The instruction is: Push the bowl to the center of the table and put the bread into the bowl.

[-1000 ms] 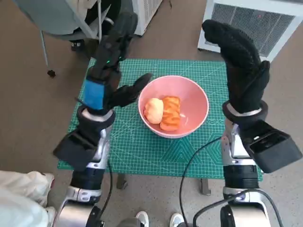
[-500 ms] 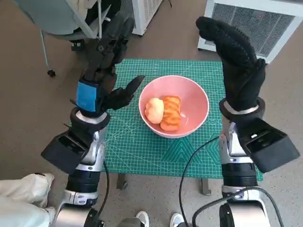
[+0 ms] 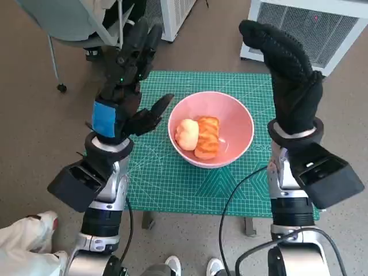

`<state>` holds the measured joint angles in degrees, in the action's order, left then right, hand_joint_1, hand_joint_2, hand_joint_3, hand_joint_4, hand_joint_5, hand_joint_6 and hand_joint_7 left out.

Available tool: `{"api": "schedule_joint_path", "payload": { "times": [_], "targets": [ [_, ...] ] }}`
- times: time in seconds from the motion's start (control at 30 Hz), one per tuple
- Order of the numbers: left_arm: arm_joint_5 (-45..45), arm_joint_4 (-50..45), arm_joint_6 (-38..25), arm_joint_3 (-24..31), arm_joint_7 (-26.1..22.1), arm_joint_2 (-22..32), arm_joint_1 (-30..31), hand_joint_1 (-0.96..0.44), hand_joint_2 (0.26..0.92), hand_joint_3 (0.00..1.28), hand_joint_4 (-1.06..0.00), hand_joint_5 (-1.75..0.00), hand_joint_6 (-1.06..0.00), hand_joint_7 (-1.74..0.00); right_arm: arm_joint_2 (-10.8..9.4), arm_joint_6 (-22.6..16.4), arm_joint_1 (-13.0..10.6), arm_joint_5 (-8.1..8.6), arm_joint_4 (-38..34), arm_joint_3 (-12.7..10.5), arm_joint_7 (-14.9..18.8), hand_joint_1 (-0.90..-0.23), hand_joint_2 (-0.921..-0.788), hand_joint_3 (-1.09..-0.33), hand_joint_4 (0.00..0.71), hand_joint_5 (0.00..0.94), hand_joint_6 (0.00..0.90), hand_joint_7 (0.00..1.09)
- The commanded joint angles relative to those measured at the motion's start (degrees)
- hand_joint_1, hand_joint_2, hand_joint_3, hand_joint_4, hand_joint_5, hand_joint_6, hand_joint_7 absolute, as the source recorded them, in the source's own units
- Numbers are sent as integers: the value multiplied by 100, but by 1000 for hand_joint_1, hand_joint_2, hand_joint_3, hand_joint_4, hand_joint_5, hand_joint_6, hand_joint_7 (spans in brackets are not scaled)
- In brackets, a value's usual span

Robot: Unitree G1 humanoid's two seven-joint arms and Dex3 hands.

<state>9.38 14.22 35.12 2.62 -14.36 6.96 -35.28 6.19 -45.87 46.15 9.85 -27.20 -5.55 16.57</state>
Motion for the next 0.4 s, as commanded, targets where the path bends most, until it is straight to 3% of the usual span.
{"api": "schedule_joint_path", "payload": {
  "times": [0.03,0.4],
  "targets": [
    [46,-146,-55,11,-52,-3,66,-315,921,369,-293,-10,-277,-138,-13,51,-34,4,-18,6,-15,-584,-921,-771,325,64,0,747],
    [-35,-207,-161,11,-37,17,85,-315,921,371,-285,-3,-270,-134,-13,34,-16,40,-90,-6,14,-578,-921,-773,327,60,0,746]
  ]
}}
